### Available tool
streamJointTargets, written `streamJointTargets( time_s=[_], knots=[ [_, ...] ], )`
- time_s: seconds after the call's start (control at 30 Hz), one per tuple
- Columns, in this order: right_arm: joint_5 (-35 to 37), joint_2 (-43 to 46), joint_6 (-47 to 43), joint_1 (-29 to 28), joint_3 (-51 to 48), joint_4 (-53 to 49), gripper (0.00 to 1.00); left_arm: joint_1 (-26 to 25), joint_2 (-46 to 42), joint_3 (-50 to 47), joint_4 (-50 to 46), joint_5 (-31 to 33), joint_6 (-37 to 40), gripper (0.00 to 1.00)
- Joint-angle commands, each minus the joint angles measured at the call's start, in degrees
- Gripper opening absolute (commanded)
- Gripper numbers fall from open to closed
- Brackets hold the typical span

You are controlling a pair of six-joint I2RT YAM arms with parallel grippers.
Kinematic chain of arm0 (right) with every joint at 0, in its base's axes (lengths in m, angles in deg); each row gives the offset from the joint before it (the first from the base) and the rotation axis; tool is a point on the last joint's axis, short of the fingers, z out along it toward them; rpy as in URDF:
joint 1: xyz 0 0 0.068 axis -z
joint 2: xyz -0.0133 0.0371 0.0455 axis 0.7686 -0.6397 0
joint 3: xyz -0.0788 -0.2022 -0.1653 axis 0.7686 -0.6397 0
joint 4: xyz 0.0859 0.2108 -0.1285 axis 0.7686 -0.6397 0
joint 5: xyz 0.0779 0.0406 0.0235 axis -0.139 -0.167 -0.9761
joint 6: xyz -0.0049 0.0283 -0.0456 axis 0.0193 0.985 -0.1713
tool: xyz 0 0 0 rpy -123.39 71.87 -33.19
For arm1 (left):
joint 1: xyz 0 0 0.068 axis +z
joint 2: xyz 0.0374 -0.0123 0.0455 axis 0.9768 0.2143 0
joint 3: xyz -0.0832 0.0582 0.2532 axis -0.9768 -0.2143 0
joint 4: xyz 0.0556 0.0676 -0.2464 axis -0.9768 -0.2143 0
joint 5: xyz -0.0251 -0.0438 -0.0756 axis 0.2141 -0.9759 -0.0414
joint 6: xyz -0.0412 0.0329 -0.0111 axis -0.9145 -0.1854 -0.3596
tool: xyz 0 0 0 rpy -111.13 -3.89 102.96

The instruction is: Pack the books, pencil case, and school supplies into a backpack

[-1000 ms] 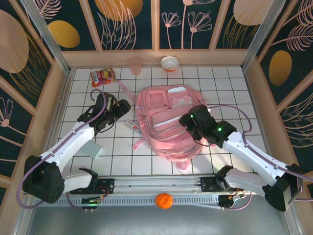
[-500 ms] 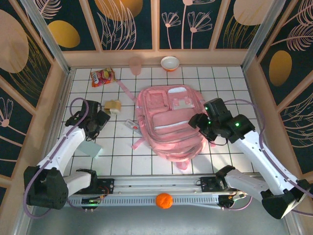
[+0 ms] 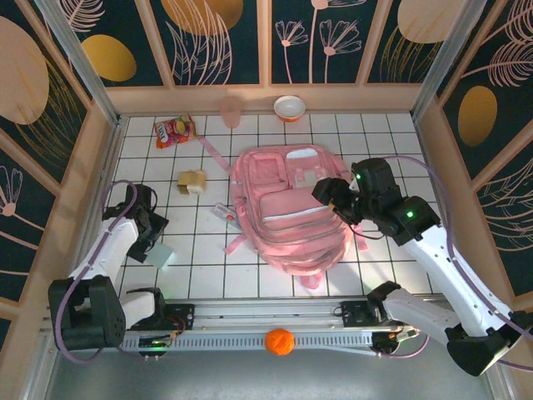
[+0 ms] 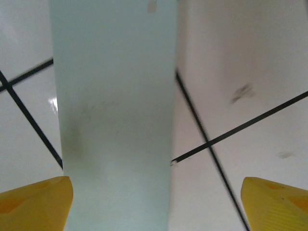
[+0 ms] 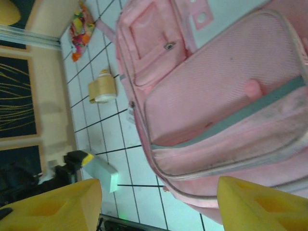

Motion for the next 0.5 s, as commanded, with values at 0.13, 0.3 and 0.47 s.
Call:
streamJointTargets(
  time_s=[0.13,0.3,0.47],
  knots=[
    [-1.28,1.87,-1.54,0.18,-0.87,4.98,0.64,0.38,3.03,-4.02,0.29,-3.51,-0.31,0.94],
    [-1.06,2.29,-1.18,0.23,-1.41,4.9,0.64,0.38,6.13,-3.69,3.03,-3.67,1.94,0.92],
    [-1.34,2.41,-0.79,0.25,-2.02,5.37,0.64,0.38,9.38,-4.26,6.16,-5.19,2.77,0.86]
  ],
)
